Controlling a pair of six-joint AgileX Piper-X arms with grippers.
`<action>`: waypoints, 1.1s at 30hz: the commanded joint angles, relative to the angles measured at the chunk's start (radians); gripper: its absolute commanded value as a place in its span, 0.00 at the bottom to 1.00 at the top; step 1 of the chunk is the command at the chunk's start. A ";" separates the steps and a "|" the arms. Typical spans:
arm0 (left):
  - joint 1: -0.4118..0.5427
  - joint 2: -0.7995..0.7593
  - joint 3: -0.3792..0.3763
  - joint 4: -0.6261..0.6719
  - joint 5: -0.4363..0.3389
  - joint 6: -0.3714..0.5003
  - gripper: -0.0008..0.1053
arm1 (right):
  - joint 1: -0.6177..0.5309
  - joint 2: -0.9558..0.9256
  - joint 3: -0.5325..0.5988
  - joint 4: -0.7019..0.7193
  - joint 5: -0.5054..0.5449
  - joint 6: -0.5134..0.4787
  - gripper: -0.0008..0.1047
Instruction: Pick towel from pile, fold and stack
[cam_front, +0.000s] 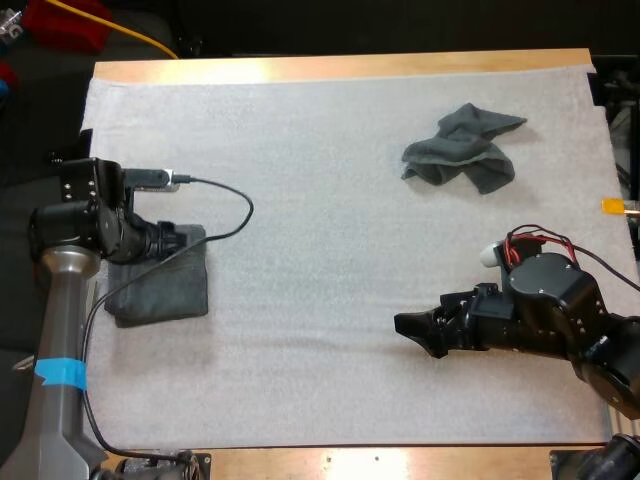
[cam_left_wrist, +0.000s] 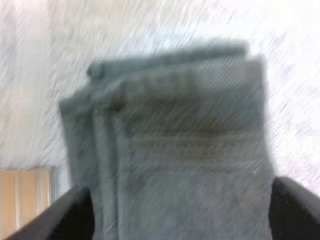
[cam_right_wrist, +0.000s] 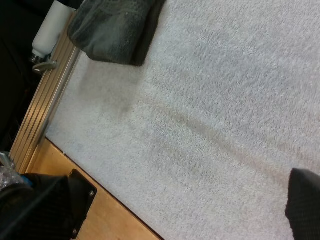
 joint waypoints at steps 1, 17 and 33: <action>-0.002 0.008 -0.006 -0.028 0.026 -0.017 0.66 | 0.002 -0.001 -0.003 -0.007 -0.008 -0.004 0.80; -0.002 0.255 -0.006 -0.130 0.037 -0.074 0.66 | 0.002 -0.001 -0.003 -0.002 -0.008 -0.004 0.80; -0.002 0.371 -0.017 -0.125 0.037 -0.073 0.66 | 0.002 -0.001 -0.003 -0.006 -0.008 -0.004 0.80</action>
